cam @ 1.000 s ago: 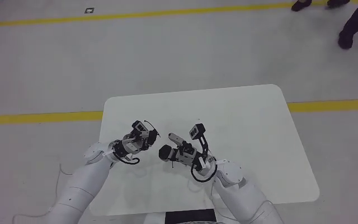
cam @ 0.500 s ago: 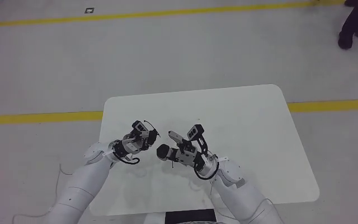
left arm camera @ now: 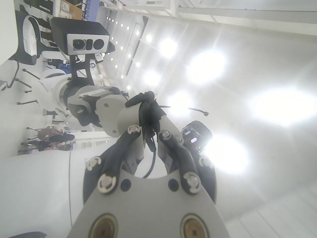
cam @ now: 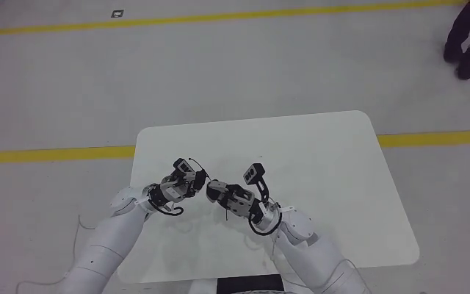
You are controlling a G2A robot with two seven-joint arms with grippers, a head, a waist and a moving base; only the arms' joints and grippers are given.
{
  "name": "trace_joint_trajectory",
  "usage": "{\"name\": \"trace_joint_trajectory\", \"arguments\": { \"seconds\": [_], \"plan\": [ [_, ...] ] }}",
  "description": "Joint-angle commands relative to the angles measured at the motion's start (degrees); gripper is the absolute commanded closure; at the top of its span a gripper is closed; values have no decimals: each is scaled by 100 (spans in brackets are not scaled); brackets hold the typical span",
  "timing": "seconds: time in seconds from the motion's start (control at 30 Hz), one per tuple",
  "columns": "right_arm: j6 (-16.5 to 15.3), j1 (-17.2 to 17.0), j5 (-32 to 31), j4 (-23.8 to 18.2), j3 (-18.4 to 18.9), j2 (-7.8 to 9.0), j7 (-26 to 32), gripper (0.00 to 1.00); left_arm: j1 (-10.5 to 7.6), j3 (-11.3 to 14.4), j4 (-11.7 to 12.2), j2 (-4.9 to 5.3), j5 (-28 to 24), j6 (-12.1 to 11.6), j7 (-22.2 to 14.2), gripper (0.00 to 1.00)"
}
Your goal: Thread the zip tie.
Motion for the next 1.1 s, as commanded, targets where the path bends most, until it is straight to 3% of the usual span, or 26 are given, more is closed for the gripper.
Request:
{"name": "trace_joint_trajectory", "arguments": {
  "seconds": [0.0,0.4,1.07],
  "plan": [
    [-27,23,-19,21,-26,-5,-45,91,0,0,0,0,0,0,0,100],
    [-275,15,-146,17,-63,1,-273,81,0,0,0,0,0,0,0,100],
    [-385,117,-129,104,-149,-12,-491,89,0,0,0,0,0,0,0,100]
  ]
}}
